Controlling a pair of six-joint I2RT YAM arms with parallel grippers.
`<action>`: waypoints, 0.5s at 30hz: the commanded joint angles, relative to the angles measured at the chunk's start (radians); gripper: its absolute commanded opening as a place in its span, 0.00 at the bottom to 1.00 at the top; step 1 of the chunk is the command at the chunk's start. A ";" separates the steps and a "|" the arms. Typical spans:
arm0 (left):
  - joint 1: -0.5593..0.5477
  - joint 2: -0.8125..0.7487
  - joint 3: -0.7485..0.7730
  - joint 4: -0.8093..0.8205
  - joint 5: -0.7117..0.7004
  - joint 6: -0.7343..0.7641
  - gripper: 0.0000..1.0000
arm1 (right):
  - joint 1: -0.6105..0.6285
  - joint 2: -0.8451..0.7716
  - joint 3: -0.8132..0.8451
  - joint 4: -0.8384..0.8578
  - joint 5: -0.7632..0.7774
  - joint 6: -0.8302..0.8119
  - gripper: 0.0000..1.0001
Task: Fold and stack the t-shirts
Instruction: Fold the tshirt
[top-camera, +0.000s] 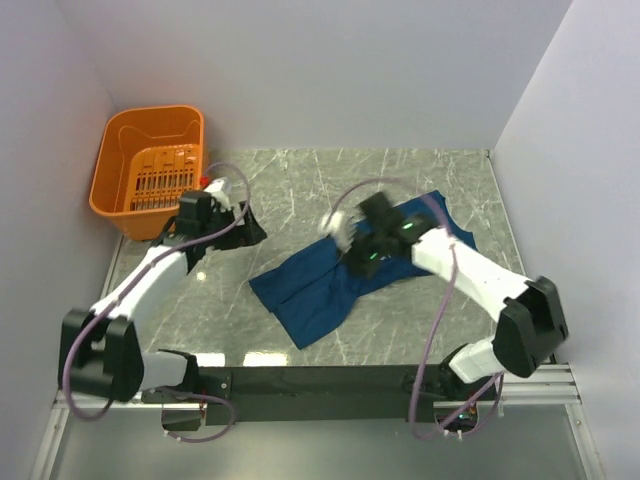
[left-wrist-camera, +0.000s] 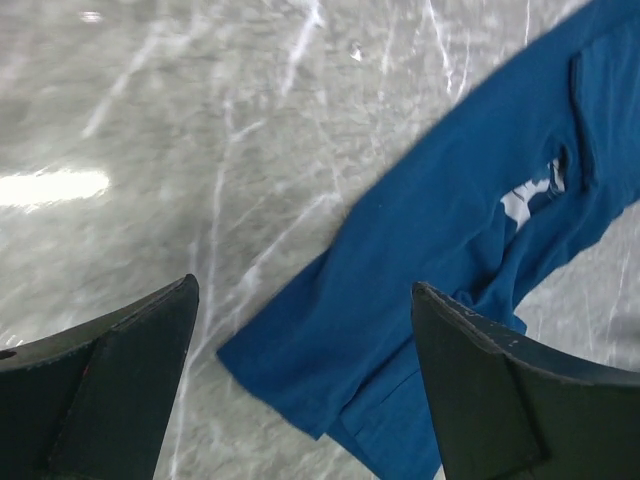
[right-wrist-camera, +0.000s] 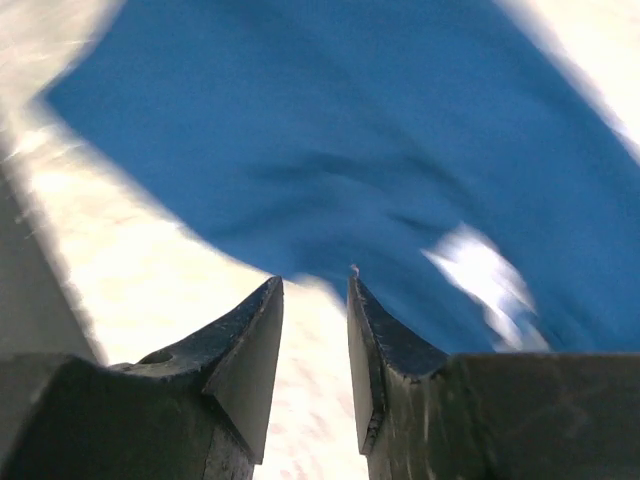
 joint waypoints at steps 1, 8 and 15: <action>-0.046 0.110 0.119 0.035 0.095 0.050 0.91 | -0.243 -0.058 0.023 0.000 0.005 0.114 0.39; -0.195 0.319 0.234 -0.068 0.026 0.127 0.88 | -0.551 0.015 -0.050 0.129 0.344 0.391 0.37; -0.249 0.405 0.253 -0.132 -0.042 0.146 0.87 | -0.669 0.237 0.063 0.144 0.444 0.424 0.29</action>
